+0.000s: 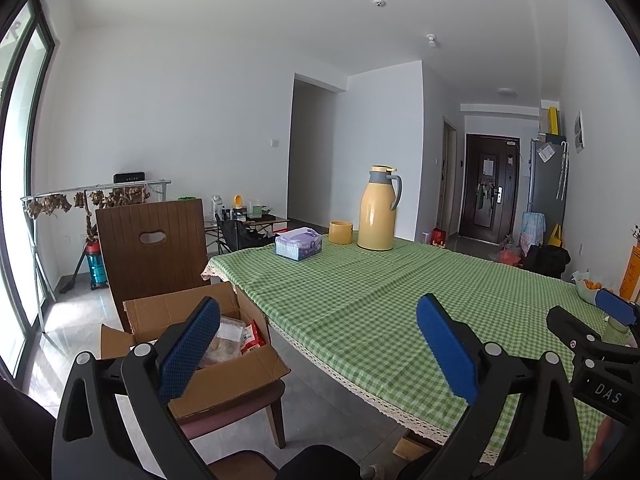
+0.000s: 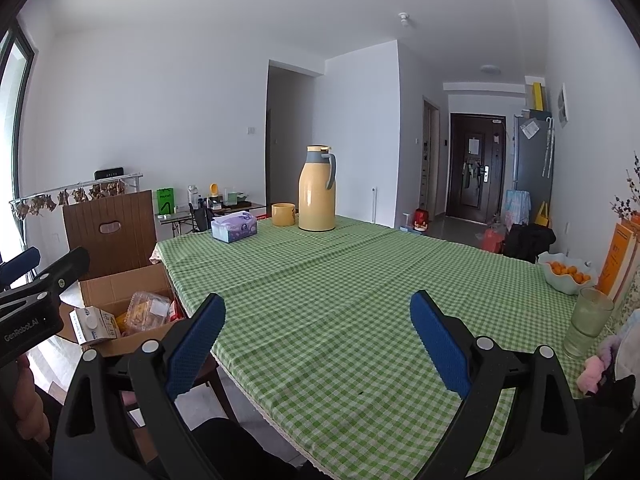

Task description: Collect trash

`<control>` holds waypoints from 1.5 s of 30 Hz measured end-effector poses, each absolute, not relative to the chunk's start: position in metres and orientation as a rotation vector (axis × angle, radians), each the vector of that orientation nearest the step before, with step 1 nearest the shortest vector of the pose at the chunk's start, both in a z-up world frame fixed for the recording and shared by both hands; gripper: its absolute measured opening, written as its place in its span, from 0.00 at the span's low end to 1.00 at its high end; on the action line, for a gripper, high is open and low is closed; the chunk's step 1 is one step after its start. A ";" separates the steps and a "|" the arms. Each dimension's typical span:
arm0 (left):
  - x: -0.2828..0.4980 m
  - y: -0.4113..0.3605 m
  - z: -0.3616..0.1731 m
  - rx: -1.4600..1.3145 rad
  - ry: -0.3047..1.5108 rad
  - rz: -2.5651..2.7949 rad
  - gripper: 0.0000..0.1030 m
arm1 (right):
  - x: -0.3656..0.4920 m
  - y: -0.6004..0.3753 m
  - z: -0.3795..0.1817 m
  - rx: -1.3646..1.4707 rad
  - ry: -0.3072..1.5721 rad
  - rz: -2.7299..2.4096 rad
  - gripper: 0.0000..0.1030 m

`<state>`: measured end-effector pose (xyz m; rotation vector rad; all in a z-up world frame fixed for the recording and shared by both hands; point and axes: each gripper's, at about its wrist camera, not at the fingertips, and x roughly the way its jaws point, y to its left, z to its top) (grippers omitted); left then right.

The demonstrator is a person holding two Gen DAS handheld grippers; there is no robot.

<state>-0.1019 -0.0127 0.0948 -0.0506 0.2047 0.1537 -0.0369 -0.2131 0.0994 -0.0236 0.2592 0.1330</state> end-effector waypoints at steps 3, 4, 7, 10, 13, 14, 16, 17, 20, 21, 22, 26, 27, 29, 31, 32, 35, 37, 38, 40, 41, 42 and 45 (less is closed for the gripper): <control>-0.102 -0.012 0.096 -0.051 0.204 0.151 0.93 | -0.037 -0.212 0.100 -0.024 0.256 0.135 0.87; -0.102 -0.012 0.096 -0.050 0.204 0.150 0.93 | -0.037 -0.212 0.100 -0.025 0.256 0.135 0.87; -0.103 -0.012 0.098 -0.050 0.200 0.149 0.93 | -0.038 -0.210 0.099 -0.027 0.254 0.136 0.87; -0.103 -0.011 0.098 -0.049 0.199 0.149 0.93 | -0.038 -0.210 0.099 -0.026 0.254 0.136 0.87; -0.103 -0.011 0.099 -0.048 0.201 0.150 0.93 | -0.038 -0.210 0.099 -0.026 0.254 0.136 0.87; -0.104 -0.011 0.099 -0.049 0.200 0.150 0.93 | -0.038 -0.209 0.099 -0.028 0.254 0.134 0.87; -0.103 -0.012 0.099 -0.045 0.200 0.147 0.93 | -0.037 -0.209 0.099 -0.029 0.253 0.133 0.87; -0.103 -0.013 0.099 -0.040 0.201 0.146 0.93 | -0.037 -0.209 0.099 -0.030 0.253 0.133 0.87; -0.102 -0.014 0.099 -0.031 0.209 0.147 0.93 | -0.037 -0.208 0.099 -0.031 0.251 0.136 0.87; -0.102 -0.014 0.098 -0.035 0.211 0.144 0.93 | -0.037 -0.208 0.098 -0.031 0.252 0.137 0.87; -0.101 -0.013 0.098 -0.044 0.213 0.139 0.93 | -0.037 -0.208 0.099 -0.030 0.252 0.138 0.87; -0.097 -0.011 0.096 -0.052 0.225 0.130 0.93 | -0.035 -0.209 0.097 -0.028 0.253 0.140 0.87; -0.095 -0.010 0.095 -0.051 0.224 0.128 0.93 | -0.034 -0.209 0.097 -0.028 0.253 0.141 0.87; -0.094 -0.009 0.093 -0.052 0.221 0.116 0.93 | -0.033 -0.209 0.096 -0.033 0.252 0.139 0.87; -0.090 -0.010 0.090 -0.040 0.224 0.104 0.93 | -0.030 -0.208 0.095 -0.041 0.252 0.140 0.87; -0.087 -0.010 0.089 -0.034 0.230 0.104 0.93 | -0.028 -0.208 0.094 -0.042 0.252 0.140 0.87; -0.081 -0.011 0.085 -0.040 0.231 0.112 0.93 | -0.022 -0.209 0.093 -0.039 0.256 0.140 0.87; -0.074 -0.010 0.084 -0.038 0.242 0.115 0.93 | -0.017 -0.211 0.093 -0.035 0.257 0.138 0.87; -0.069 -0.010 0.084 -0.041 0.245 0.110 0.93 | -0.013 -0.212 0.093 -0.034 0.259 0.135 0.87; -0.057 -0.009 0.084 -0.047 0.248 0.109 0.93 | -0.004 -0.215 0.093 -0.034 0.263 0.127 0.87; -0.050 -0.009 0.084 -0.050 0.246 0.116 0.93 | 0.001 -0.217 0.092 -0.033 0.267 0.122 0.87; -0.038 -0.007 0.085 -0.052 0.246 0.122 0.93 | 0.008 -0.221 0.092 -0.030 0.273 0.112 0.87; 0.014 0.005 0.081 -0.100 0.266 0.111 0.93 | 0.031 -0.236 0.089 -0.022 0.292 0.080 0.87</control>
